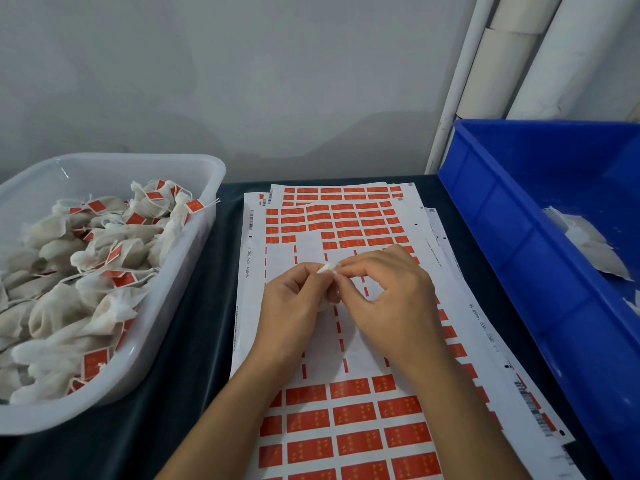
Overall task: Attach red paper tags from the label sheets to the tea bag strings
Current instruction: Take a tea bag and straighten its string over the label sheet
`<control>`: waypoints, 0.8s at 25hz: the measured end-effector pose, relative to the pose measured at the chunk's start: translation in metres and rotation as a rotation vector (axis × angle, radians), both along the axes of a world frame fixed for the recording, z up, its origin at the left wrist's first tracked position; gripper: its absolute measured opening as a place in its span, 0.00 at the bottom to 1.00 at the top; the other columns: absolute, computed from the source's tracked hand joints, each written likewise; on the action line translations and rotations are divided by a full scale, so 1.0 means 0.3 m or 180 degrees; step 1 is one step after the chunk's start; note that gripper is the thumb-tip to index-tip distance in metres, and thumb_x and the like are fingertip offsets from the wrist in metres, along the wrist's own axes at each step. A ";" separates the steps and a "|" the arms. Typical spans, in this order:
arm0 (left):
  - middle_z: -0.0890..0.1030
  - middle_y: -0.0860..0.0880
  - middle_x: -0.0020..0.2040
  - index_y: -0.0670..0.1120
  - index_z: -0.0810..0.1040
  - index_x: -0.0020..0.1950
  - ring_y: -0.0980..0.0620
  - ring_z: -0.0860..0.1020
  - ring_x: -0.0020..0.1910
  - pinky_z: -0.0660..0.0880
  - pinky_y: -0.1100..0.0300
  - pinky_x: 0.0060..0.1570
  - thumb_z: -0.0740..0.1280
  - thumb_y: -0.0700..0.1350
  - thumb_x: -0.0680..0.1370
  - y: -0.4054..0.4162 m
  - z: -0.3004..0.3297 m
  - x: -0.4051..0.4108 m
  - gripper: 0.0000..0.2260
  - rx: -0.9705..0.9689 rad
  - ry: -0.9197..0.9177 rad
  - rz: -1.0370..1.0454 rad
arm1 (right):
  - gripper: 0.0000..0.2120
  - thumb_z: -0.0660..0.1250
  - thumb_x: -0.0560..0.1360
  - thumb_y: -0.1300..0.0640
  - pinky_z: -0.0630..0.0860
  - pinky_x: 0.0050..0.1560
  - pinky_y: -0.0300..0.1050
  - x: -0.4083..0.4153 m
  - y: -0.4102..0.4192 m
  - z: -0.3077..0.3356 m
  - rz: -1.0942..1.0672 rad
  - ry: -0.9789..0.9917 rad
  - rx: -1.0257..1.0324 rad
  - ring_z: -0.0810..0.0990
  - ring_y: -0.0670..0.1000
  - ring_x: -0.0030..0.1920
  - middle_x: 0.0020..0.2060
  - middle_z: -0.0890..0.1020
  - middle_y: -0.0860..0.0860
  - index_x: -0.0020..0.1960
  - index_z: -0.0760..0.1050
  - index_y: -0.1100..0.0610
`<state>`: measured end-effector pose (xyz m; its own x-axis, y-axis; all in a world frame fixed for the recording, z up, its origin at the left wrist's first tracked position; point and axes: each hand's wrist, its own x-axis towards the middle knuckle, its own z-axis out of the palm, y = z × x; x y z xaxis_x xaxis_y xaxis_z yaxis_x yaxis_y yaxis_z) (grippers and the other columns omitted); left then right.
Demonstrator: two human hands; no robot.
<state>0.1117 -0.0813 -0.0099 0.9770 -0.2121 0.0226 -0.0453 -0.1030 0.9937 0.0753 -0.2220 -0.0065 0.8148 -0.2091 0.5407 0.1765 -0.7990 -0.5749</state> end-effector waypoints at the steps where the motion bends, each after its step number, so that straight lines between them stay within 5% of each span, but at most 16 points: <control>1: 0.86 0.51 0.43 0.54 0.86 0.45 0.48 0.85 0.47 0.82 0.47 0.55 0.65 0.52 0.85 -0.001 -0.002 0.000 0.13 -0.0020 -0.0017 0.0025 | 0.09 0.77 0.74 0.50 0.68 0.54 0.30 0.002 0.003 -0.001 -0.0035 0.0021 0.0066 0.78 0.41 0.52 0.51 0.86 0.45 0.54 0.86 0.49; 4: 0.86 0.50 0.43 0.53 0.86 0.46 0.47 0.85 0.47 0.83 0.47 0.55 0.65 0.53 0.84 -0.005 -0.008 0.001 0.12 -0.0020 -0.0042 0.0077 | 0.08 0.76 0.75 0.49 0.67 0.53 0.28 0.006 0.006 -0.007 -0.0053 0.0097 0.0208 0.78 0.41 0.52 0.51 0.85 0.44 0.53 0.85 0.48; 11: 0.86 0.55 0.42 0.53 0.85 0.47 0.55 0.84 0.45 0.78 0.69 0.42 0.65 0.51 0.84 -0.013 -0.013 0.000 0.10 0.0142 -0.0238 0.0044 | 0.06 0.67 0.76 0.46 0.68 0.49 0.29 0.010 0.018 -0.017 -0.0069 0.0187 -0.0073 0.75 0.43 0.49 0.50 0.80 0.43 0.50 0.77 0.47; 15: 0.84 0.54 0.40 0.51 0.84 0.46 0.55 0.83 0.43 0.77 0.70 0.42 0.65 0.49 0.84 -0.009 -0.009 -0.001 0.11 0.0139 -0.0325 -0.0026 | 0.04 0.64 0.77 0.44 0.69 0.47 0.29 0.009 0.014 -0.007 0.0086 0.0367 0.0044 0.75 0.43 0.48 0.47 0.74 0.37 0.49 0.71 0.41; 20: 0.83 0.52 0.41 0.49 0.79 0.47 0.54 0.82 0.42 0.78 0.64 0.42 0.65 0.54 0.80 -0.002 -0.003 0.001 0.09 0.0004 -0.0379 -0.0068 | 0.02 0.64 0.78 0.43 0.74 0.46 0.24 0.003 0.008 0.012 0.0462 0.0518 0.0763 0.78 0.37 0.55 0.46 0.79 0.35 0.48 0.72 0.40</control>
